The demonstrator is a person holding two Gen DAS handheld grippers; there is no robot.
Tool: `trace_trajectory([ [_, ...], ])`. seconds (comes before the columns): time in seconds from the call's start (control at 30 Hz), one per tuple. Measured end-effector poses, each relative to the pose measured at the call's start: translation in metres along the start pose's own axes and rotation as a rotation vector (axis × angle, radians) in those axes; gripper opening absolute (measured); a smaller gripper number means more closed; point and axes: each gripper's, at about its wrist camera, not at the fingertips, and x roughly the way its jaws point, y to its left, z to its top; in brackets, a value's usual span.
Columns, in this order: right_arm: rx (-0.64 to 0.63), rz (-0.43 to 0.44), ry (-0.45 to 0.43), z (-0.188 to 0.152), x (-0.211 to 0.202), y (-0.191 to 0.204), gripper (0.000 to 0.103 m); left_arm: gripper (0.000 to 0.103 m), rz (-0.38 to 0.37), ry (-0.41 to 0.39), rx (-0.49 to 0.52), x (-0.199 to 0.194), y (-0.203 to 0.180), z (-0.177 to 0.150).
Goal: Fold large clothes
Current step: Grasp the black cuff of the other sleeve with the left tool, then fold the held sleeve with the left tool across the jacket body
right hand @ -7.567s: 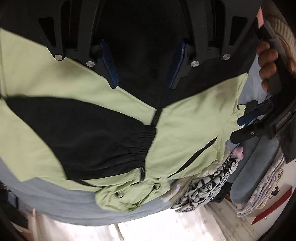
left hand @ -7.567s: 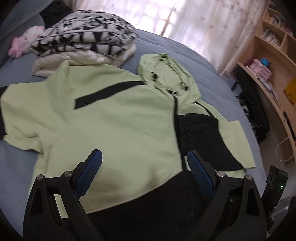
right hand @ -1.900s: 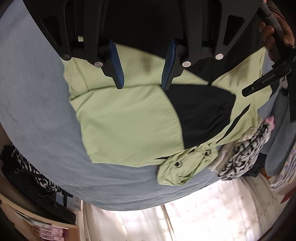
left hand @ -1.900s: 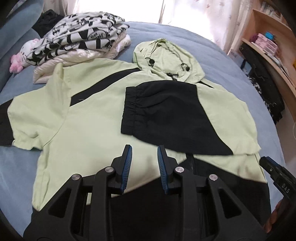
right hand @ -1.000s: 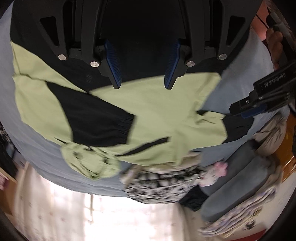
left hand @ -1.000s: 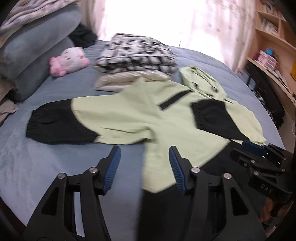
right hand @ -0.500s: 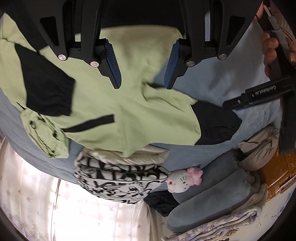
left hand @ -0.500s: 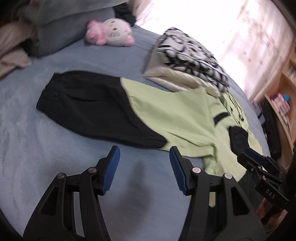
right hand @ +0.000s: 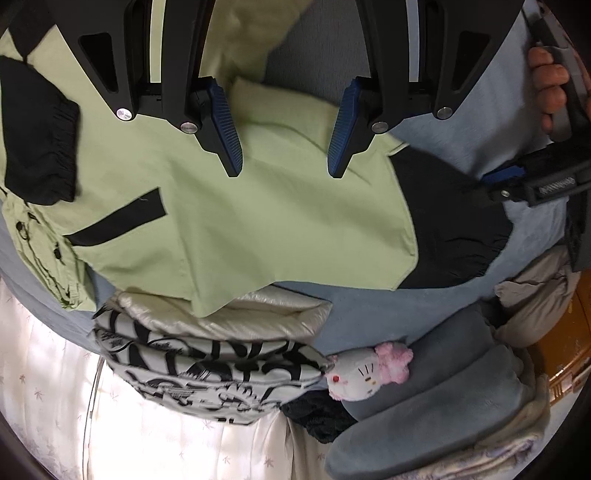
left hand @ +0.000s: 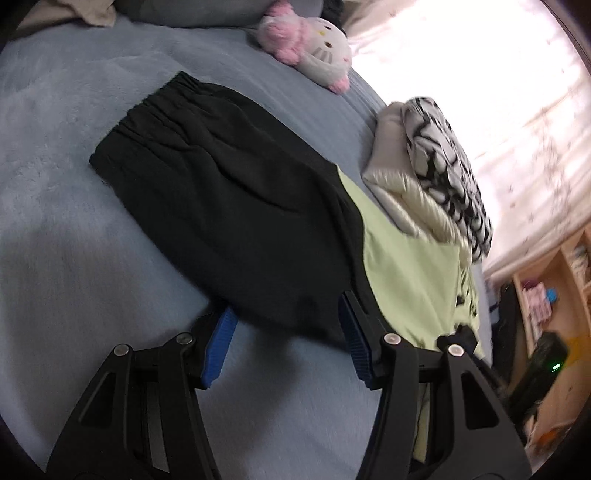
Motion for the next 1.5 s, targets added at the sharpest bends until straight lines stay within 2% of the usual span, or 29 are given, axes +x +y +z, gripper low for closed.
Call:
trace_trajectory([
  [0.17,-0.001,-0.008,0.021,0.002,0.036,0.005,0.049,0.052,-0.025,-0.024,-0.045,0.007,0.011,0.012],
  [0.4,-0.034,0.0,0.035,-0.007,0.061,0.014,0.049,0.052,-0.061,-0.109,-0.06,0.015,0.018,0.013],
  [0.5,-0.016,0.021,0.031,-0.01,0.067,0.01,0.049,0.039,-0.03,-0.147,-0.044,0.017,0.019,0.01],
  [0.57,-0.016,0.023,0.034,-0.01,0.071,0.009,0.049,0.024,-0.013,-0.155,-0.07,0.018,0.024,0.011],
  [0.7,-0.021,0.02,0.035,-0.011,0.072,0.01,0.049,0.011,-0.047,-0.166,-0.134,0.015,0.04,0.01],
  [0.87,-0.008,0.03,0.047,-0.01,0.072,0.01,0.049,0.011,-0.133,-0.135,-0.216,0.004,0.053,0.005],
  [0.97,-0.004,0.038,0.049,-0.009,0.073,0.011,0.049,0.012,-0.154,-0.123,-0.263,-0.007,0.058,-0.003],
  [1.13,-0.008,0.033,0.046,-0.01,0.071,0.011,0.049,0.012,-0.116,-0.106,-0.279,-0.004,0.061,0.002],
  [1.27,-0.008,0.032,0.046,-0.011,0.069,0.011,0.049,0.012,-0.082,-0.104,-0.279,0.011,0.057,0.018],
  [1.3,-0.013,0.028,0.048,-0.011,0.069,0.012,0.049,0.011,-0.049,-0.111,-0.26,0.014,0.052,0.022],
  [1.33,-0.018,0.024,0.049,-0.011,0.069,0.013,0.049,0.005,-0.025,-0.11,-0.236,0.016,0.047,0.024],
  [1.37,-0.027,0.018,0.051,-0.011,0.069,0.015,0.049,0.001,0.022,-0.104,-0.184,0.017,0.036,0.027],
  [1.4,-0.035,0.014,0.054,-0.012,0.069,0.017,0.049,0.0,0.088,-0.105,-0.104,0.016,0.018,0.028],
  [1.43,-0.042,0.011,0.055,-0.012,0.068,0.018,0.048,0.0,0.124,-0.107,-0.039,0.013,0.002,0.028],
  [1.5,-0.054,0.019,0.064,-0.012,0.066,0.02,0.041,0.0,0.122,-0.13,0.074,0.0,-0.036,0.028],
])
